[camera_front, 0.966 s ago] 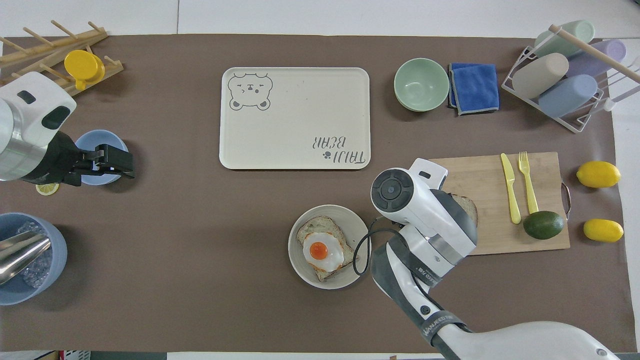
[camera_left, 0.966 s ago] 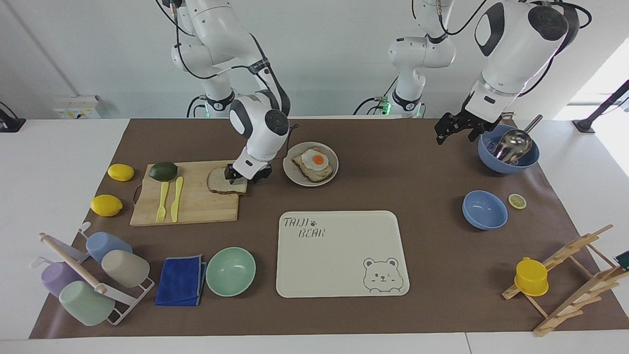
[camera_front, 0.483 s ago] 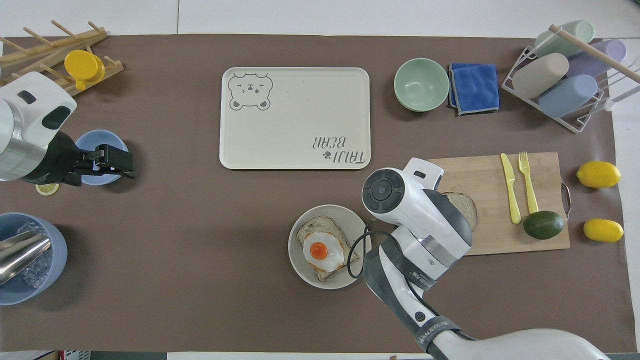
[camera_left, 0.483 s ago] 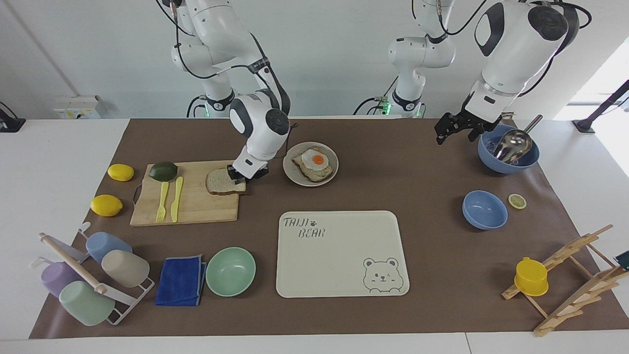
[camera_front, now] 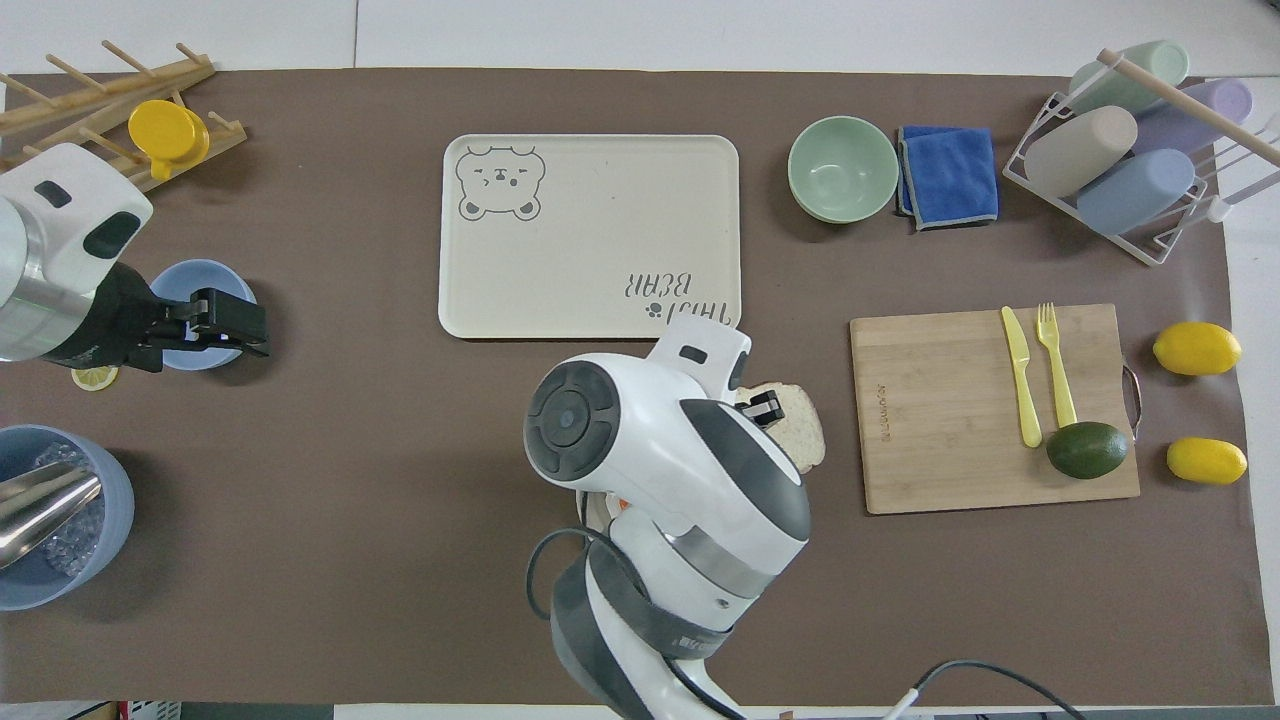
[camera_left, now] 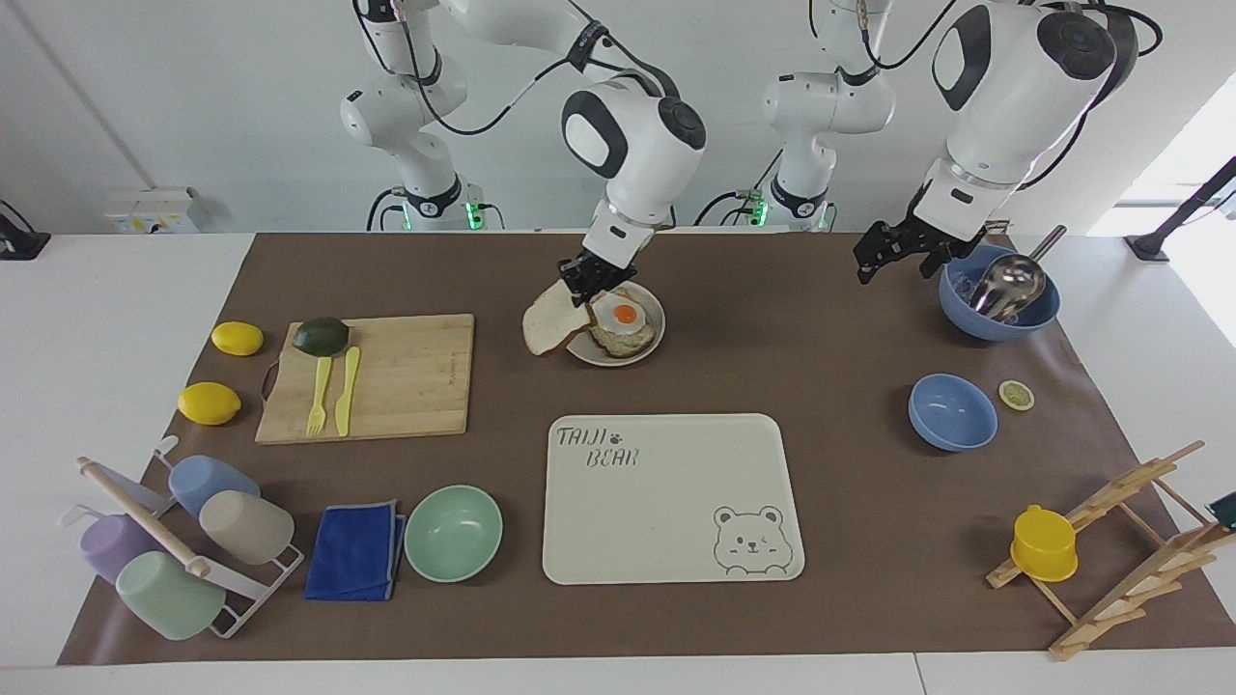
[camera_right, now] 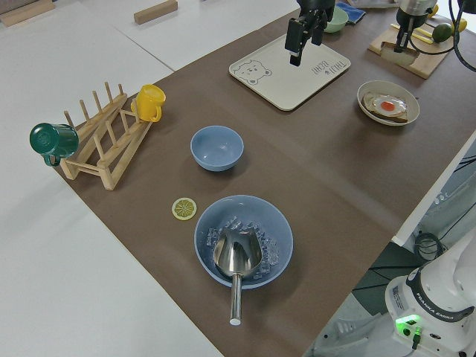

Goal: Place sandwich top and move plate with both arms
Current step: 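Lay the bread on the egg and withdraw the right gripper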

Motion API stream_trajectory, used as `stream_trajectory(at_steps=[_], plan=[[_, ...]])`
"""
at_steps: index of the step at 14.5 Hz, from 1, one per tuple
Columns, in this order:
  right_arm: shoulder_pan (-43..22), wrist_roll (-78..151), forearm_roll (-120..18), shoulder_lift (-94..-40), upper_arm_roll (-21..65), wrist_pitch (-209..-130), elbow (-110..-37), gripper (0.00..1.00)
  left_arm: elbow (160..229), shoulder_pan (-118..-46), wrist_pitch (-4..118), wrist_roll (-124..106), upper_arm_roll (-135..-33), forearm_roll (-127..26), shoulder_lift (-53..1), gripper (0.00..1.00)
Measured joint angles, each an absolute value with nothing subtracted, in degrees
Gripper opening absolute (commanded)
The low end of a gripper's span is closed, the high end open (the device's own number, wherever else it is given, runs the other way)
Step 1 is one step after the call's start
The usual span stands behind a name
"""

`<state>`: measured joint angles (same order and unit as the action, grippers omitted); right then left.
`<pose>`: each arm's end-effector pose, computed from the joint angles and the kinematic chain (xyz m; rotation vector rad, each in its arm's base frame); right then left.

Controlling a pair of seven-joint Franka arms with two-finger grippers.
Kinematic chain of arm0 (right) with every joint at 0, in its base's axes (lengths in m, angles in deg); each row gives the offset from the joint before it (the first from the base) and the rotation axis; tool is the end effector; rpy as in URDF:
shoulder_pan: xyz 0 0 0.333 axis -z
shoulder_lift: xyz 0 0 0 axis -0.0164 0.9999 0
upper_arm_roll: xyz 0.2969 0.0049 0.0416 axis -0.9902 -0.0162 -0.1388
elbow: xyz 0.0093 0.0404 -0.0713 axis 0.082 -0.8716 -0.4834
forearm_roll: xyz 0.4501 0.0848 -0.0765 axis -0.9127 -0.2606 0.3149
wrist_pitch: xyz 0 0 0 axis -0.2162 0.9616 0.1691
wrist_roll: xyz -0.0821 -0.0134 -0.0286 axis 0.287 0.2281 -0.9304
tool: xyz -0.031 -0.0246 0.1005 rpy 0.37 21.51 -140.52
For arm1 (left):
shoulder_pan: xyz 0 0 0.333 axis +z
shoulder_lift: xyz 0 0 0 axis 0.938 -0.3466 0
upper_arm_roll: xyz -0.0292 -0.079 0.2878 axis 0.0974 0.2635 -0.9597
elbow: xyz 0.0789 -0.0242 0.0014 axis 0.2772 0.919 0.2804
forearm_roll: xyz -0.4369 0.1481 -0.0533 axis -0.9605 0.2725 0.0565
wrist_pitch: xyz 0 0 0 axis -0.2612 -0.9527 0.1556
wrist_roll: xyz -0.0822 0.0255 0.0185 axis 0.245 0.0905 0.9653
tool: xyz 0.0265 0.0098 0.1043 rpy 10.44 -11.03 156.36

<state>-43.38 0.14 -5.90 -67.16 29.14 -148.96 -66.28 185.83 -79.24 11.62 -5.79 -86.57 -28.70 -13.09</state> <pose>0.4967 0.4526 0.3884 2.7531 0.4783 -0.0810 0.5993 -0.1076 0.5494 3.0936 0.0762 -0.1321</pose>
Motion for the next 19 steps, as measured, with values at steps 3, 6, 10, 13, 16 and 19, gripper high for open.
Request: stream_trajectory(at_steps=[3, 6, 10, 13, 16, 19], plan=[[-47.77, -6.61, -7.16, -63.63, 29.05, -152.62, -66.05, 0.0, 185.83, -79.23, 11.65, -5.79, -86.63, -28.7, -13.09, 1.0], [-49.6, -9.22, -7.17, -60.84, 29.05, -155.55, -66.72, 0.0, 185.81, -79.26, 11.69, -5.79, -86.46, -28.7, -13.08, 1.0], [-49.5, -9.22, -7.23, -60.71, 28.99, -157.85, -67.85, 1.0, 185.81, -79.26, 12.74, -5.79, -86.39, -28.7, -13.07, 1.0], [-49.18, -9.27, -9.75, -61.29, 28.93, -160.04, -67.38, 1.0, 185.81, -79.25, 13.75, -5.79, -86.47, -28.7, -13.07, 1.0], [-43.7, -9.27, -12.27, -64.34, 29.11, -159.96, -66.29, 1.0, 185.81, -79.25, 13.8, -5.79, -86.5, -28.7, -13.08, 1.0], [-32.96, -4.76, -13.04, -69.73, 29.19, -155.18, -66.13, 1.0, 185.82, -79.28, 13.8, -5.79, -86.35, -28.71, -13.07, 1.0]])
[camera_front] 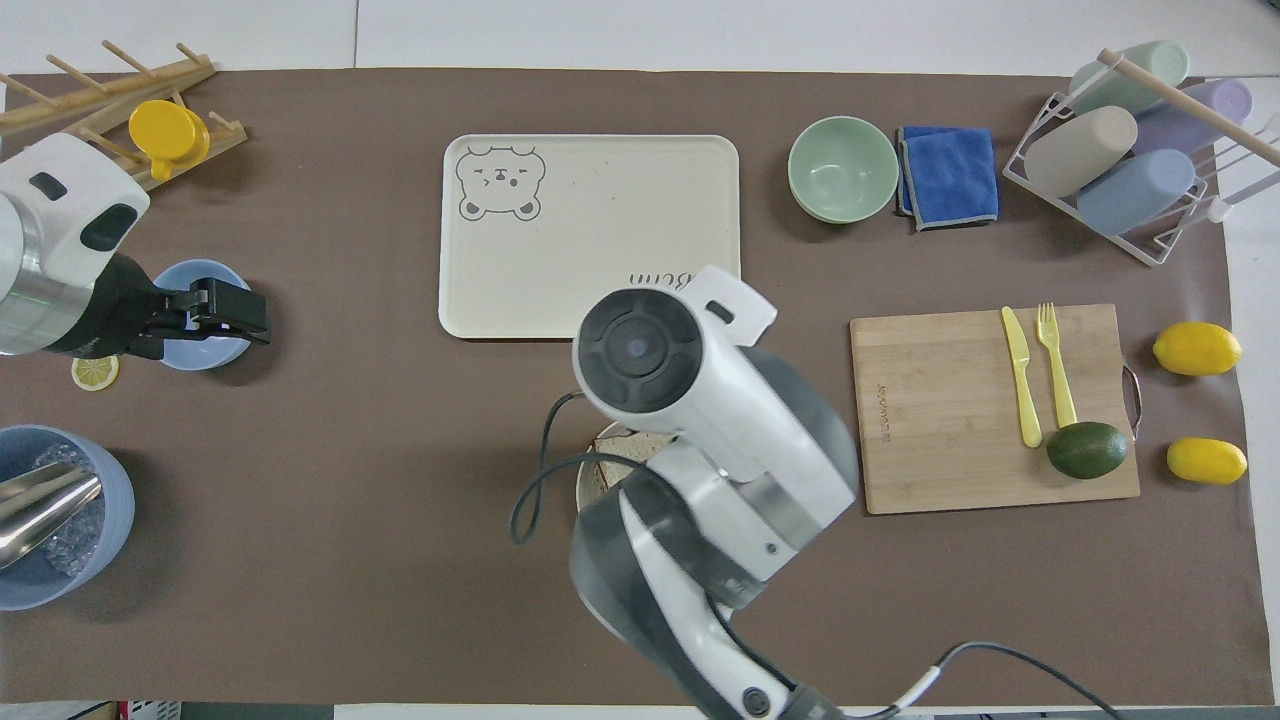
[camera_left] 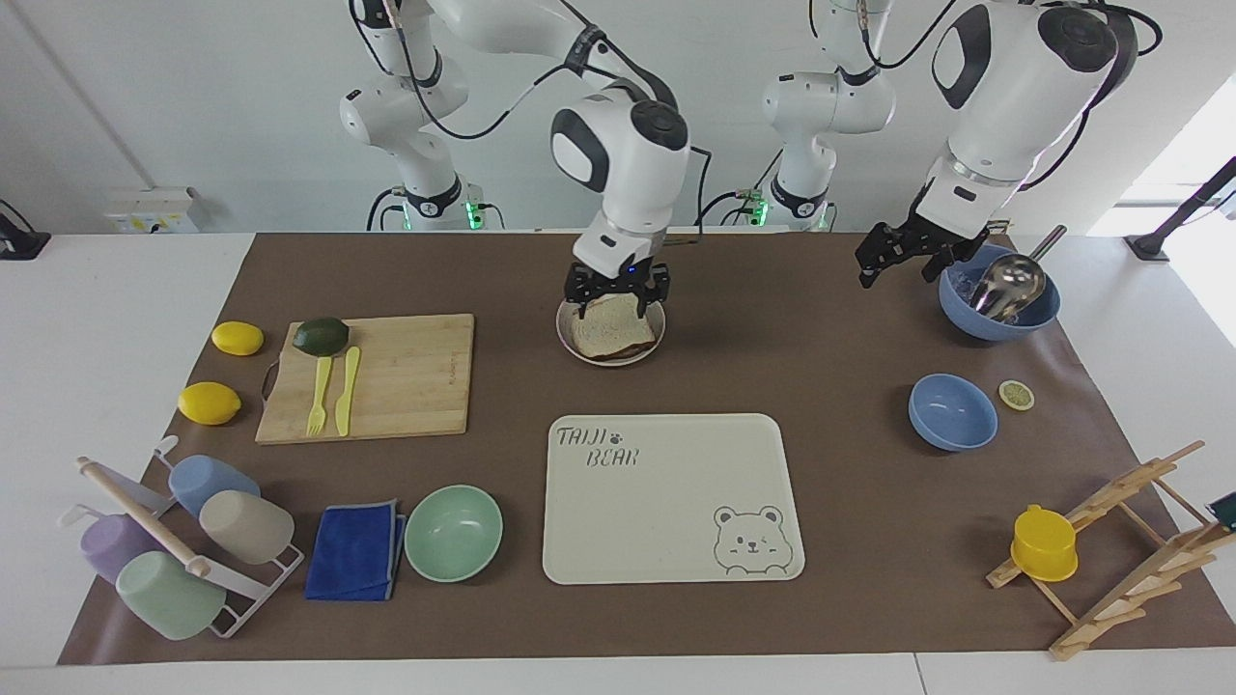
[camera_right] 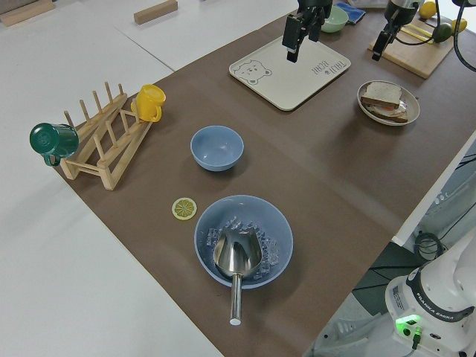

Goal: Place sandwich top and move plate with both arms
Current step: 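Lay the bread on the egg and withdraw the right gripper, then reach the left gripper to the rim of the grey plate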

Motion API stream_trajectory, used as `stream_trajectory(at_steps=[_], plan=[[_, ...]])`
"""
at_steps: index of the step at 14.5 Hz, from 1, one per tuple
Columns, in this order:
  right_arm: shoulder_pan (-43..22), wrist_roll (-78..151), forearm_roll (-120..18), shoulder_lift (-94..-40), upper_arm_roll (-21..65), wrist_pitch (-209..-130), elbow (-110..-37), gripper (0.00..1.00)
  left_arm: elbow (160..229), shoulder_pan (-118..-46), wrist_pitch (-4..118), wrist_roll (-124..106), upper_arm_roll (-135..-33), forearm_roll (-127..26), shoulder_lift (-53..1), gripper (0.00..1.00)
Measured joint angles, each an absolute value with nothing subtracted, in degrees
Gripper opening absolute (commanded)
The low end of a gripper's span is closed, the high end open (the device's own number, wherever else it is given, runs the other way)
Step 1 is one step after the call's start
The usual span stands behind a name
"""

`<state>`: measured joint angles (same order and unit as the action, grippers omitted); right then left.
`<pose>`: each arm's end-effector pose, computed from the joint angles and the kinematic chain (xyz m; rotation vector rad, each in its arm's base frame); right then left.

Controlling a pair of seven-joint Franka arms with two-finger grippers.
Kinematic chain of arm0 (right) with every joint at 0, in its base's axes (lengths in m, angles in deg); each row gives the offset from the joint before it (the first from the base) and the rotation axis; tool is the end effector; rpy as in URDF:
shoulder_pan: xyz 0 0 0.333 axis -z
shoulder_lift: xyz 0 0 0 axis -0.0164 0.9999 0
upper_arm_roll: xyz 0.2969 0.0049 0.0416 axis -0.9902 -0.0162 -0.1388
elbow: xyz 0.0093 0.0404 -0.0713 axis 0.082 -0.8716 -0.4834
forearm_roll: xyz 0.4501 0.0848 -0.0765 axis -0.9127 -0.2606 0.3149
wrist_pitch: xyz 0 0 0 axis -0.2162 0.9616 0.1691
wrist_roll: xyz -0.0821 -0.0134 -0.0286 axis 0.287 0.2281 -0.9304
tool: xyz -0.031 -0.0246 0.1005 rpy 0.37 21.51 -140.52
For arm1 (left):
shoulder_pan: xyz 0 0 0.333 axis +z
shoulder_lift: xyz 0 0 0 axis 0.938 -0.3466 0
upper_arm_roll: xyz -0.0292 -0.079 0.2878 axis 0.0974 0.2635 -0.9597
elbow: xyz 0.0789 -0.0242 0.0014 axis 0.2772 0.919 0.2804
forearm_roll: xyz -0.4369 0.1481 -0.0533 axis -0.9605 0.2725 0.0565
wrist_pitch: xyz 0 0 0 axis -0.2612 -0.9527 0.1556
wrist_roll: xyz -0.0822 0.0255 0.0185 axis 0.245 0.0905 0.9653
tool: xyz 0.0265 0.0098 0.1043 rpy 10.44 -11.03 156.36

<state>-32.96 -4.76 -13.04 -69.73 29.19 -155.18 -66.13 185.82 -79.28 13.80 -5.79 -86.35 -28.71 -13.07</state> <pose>0.5712 0.3712 0.4252 2.9851 0.0723 -0.0189 0.6030 -0.1109 0.5529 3.0887 0.0708 -0.0734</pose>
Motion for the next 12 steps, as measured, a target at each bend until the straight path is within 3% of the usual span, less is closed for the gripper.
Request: stream_trajectory(at_steps=[6, 8, 12], plan=[[-9.18, 17.76, -20.69, -82.55, 29.67, -140.6, -65.6, 1.0, 190.32, -83.87, 19.09, -10.82, -85.84, -31.01, -12.42, 1.0], [-5.58, 20.06, -20.87, -83.6, 29.72, -139.43, -65.51, 1.0, 194.34, -86.8, 23.89, -14.26, -85.67, -33.25, -12.26, 1.0], [-4.65, 25.49, -20.85, -83.02, 29.74, -139.23, -65.85, 1.0, 203.7, -93.03, 35.52, -17.08, -85.48, -37.4, -13.94, 1.0]])
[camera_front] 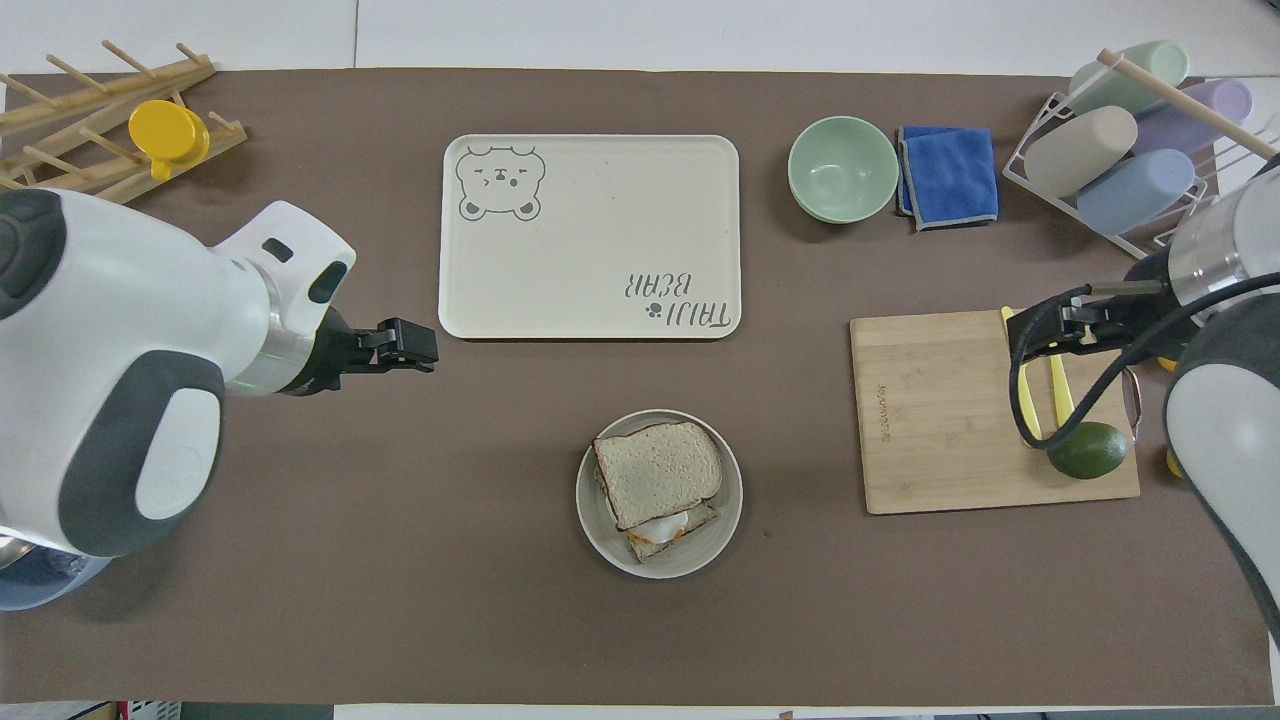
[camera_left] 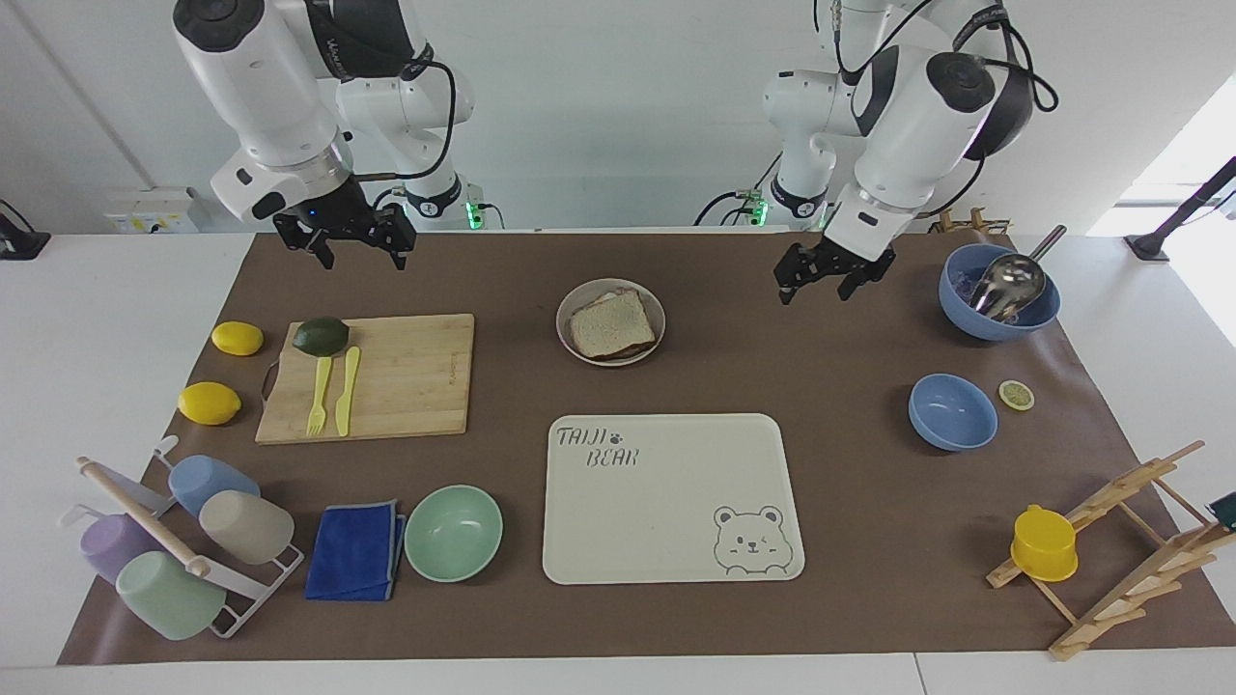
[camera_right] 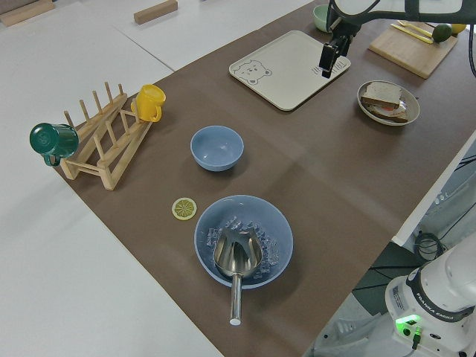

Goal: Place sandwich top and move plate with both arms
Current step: 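Reach the left gripper to the rim of the grey plate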

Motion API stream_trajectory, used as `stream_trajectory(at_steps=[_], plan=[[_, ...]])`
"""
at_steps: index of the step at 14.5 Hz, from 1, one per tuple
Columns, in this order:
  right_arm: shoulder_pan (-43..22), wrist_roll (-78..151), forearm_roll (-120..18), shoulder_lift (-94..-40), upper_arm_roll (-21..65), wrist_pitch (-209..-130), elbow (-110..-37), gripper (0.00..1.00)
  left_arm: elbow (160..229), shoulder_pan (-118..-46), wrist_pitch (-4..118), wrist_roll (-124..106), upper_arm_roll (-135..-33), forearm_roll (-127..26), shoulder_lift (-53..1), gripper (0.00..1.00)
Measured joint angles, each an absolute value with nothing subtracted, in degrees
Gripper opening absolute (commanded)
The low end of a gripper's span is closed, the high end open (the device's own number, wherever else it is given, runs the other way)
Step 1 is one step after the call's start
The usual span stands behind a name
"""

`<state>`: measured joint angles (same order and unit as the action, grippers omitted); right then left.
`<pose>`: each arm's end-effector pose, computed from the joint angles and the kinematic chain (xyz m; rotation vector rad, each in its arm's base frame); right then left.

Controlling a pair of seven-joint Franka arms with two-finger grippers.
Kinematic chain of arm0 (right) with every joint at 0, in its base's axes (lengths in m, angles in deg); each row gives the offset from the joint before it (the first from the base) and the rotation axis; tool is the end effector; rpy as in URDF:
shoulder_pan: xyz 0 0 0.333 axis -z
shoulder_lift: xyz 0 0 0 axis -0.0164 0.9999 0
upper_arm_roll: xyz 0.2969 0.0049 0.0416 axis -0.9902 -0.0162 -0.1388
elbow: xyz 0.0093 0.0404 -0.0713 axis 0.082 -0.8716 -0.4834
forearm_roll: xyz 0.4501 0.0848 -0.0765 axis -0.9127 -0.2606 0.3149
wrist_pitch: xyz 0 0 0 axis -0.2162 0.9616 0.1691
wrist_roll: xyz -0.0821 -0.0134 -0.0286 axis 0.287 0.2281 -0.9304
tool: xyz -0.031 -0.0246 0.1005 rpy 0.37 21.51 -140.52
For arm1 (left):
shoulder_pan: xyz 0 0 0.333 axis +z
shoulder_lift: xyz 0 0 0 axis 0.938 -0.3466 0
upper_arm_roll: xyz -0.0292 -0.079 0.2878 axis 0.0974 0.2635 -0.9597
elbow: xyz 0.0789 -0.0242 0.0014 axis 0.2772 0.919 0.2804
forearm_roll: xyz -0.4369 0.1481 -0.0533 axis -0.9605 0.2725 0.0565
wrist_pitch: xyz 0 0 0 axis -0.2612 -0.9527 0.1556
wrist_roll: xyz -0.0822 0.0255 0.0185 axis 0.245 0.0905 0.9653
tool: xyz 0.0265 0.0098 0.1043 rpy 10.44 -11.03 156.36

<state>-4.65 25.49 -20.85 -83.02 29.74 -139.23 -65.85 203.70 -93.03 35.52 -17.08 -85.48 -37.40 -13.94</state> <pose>0.6095 0.0551 0.5570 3.1328 0.0589 -0.2173 0.5482 -0.2628 0.4068 2.9592 0.1110 -0.0938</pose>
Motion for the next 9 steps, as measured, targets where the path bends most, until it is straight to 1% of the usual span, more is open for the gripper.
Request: stream_trajectory(at_steps=[4, 5, 7, 9], plan=[[-3.27, 31.17, -20.23, -83.05, 32.14, -140.33, -67.33, 1.0, 212.18, -98.25, 49.28, -17.13, -85.38, -39.91, -18.3, 0.99], [-2.96, 32.29, -19.2, -83.0, 32.8, -140.54, -67.13, 1.0, 213.71, -99.14, 51.03, -17.14, -85.39, -40.24, -18.63, 0.99], [-2.63, 32.99, -18.73, -82.97, 33.2, -140.0, -66.15, 1.0, 215.89, -100.62, 52.06, -17.31, -85.4, -41.85, -18.6, 0.92], [-2.52, 32.99, -18.73, -82.98, 33.15, -139.78, -66.0, 1.0, 217.34, -101.46, 52.14, -17.33, -85.43, -45.06, -18.54, 0.92]])
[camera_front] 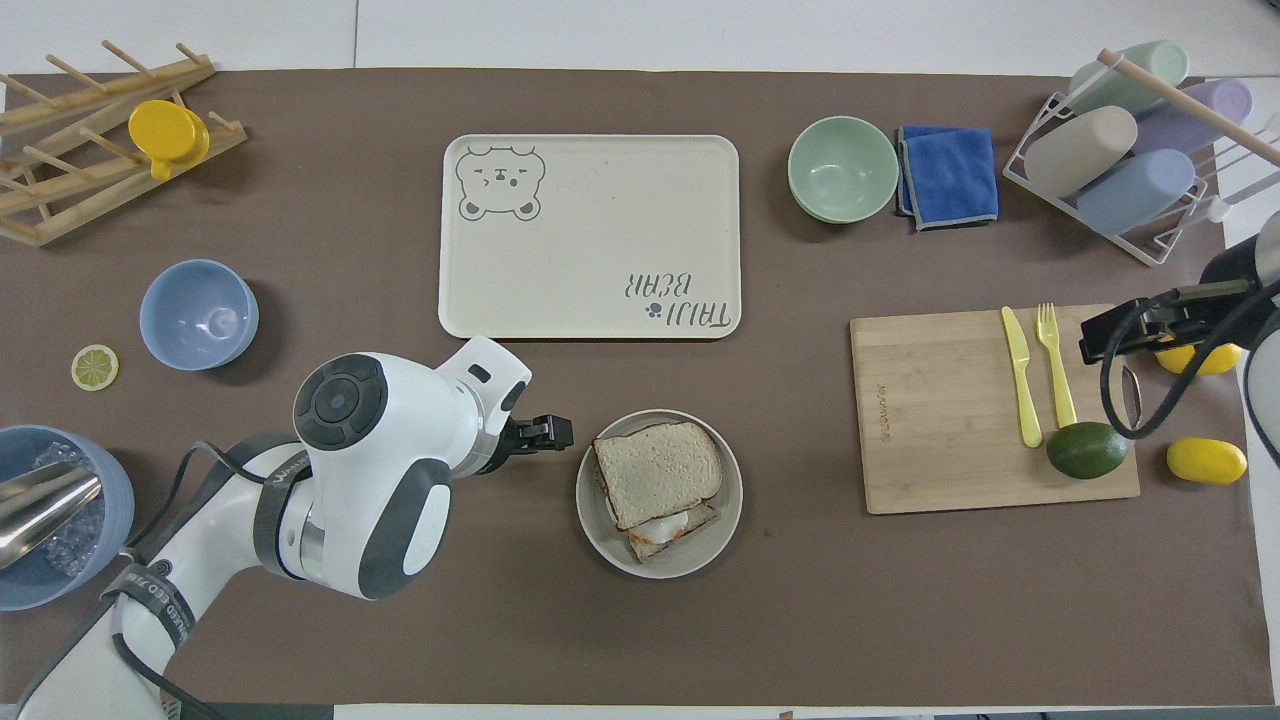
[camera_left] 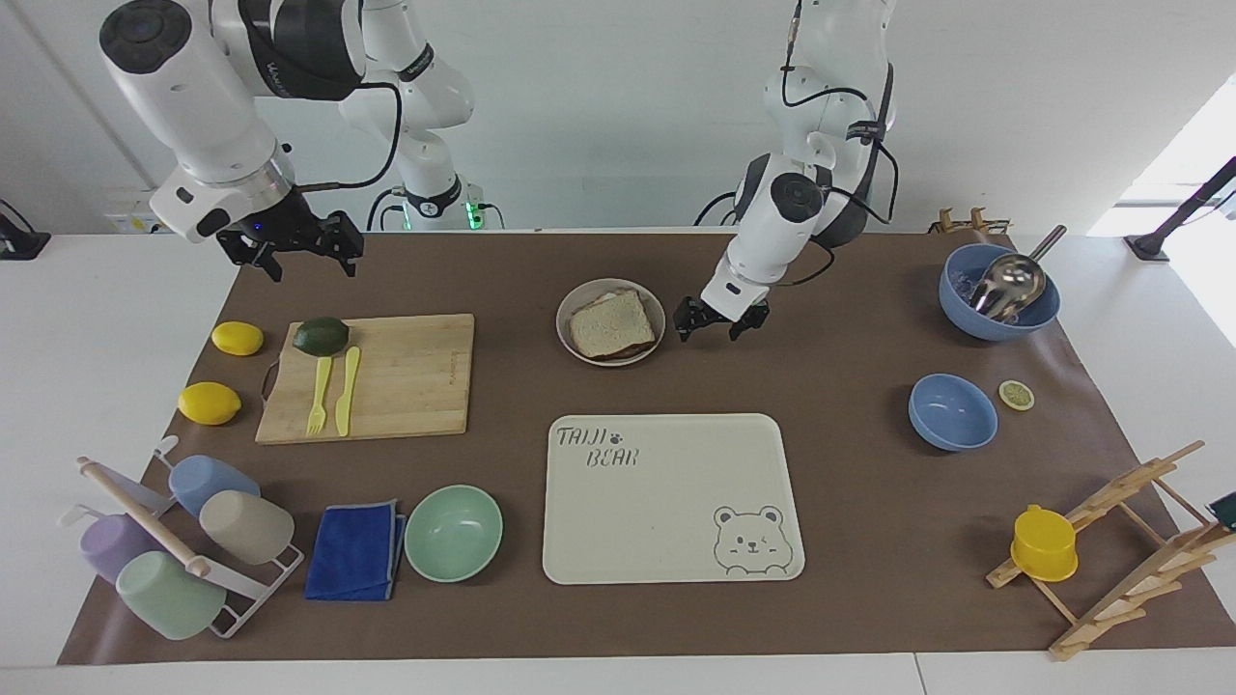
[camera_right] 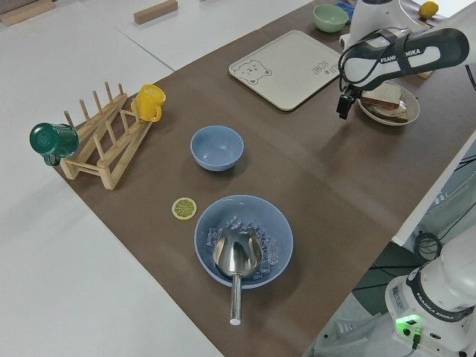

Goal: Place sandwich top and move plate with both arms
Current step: 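Reach the left gripper to the rim of the grey plate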

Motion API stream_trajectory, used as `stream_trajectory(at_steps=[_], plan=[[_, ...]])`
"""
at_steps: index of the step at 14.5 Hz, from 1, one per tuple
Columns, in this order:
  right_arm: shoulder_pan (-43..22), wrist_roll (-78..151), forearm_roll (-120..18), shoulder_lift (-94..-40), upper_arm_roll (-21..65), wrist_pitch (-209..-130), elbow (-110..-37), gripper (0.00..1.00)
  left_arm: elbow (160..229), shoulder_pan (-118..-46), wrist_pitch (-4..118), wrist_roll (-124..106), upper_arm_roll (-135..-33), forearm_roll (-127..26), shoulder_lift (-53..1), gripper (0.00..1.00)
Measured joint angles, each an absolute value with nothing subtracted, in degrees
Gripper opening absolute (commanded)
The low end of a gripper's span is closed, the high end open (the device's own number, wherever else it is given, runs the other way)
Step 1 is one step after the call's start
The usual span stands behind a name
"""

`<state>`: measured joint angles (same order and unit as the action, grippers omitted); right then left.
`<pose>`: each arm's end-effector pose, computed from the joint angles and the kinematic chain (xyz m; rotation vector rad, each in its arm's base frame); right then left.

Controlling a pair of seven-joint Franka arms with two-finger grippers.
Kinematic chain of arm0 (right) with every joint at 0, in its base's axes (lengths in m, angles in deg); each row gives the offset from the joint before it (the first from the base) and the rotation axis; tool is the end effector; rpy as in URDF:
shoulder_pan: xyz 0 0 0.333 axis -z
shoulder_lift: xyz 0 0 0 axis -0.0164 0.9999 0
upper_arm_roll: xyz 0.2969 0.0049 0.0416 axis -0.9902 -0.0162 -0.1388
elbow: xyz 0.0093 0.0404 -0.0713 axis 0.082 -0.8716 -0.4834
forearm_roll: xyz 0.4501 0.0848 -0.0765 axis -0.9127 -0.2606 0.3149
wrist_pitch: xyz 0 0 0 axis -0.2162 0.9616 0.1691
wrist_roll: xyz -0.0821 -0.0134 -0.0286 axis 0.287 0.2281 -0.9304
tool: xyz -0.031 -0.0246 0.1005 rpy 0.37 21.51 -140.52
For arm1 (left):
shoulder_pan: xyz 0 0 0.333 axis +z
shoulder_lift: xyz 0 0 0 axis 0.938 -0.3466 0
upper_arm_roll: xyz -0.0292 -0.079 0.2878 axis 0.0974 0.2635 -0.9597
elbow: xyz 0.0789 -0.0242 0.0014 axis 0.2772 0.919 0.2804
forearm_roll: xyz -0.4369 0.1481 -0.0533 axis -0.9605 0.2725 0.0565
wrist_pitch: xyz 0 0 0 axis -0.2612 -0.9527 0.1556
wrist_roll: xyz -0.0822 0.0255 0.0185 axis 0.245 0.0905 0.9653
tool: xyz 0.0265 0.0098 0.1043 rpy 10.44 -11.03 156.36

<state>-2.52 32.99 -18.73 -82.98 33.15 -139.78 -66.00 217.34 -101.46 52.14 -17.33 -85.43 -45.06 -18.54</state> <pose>0.6130 -0.0084 0.5559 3.1114 0.1133 -0.2074 0.4731 -0.3142 0.2635 2.9191 0.1125 -0.1916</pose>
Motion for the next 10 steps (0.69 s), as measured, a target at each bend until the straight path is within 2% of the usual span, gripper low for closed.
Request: stream_trajectory(at_steps=[5, 10], plan=[[-0.59, 32.69, -18.84, -82.97, 33.27, -139.18, -66.72, 1.0, 218.73, -103.98, 52.15, -18.2, -85.46, -47.66, -18.29, 0.87], [-0.63, 31.14, -18.84, -82.97, 33.76, -139.11, -66.72, 1.0, 219.08, -105.95, 52.18, -19.45, -85.45, -48.4, -18.11, 0.69]])
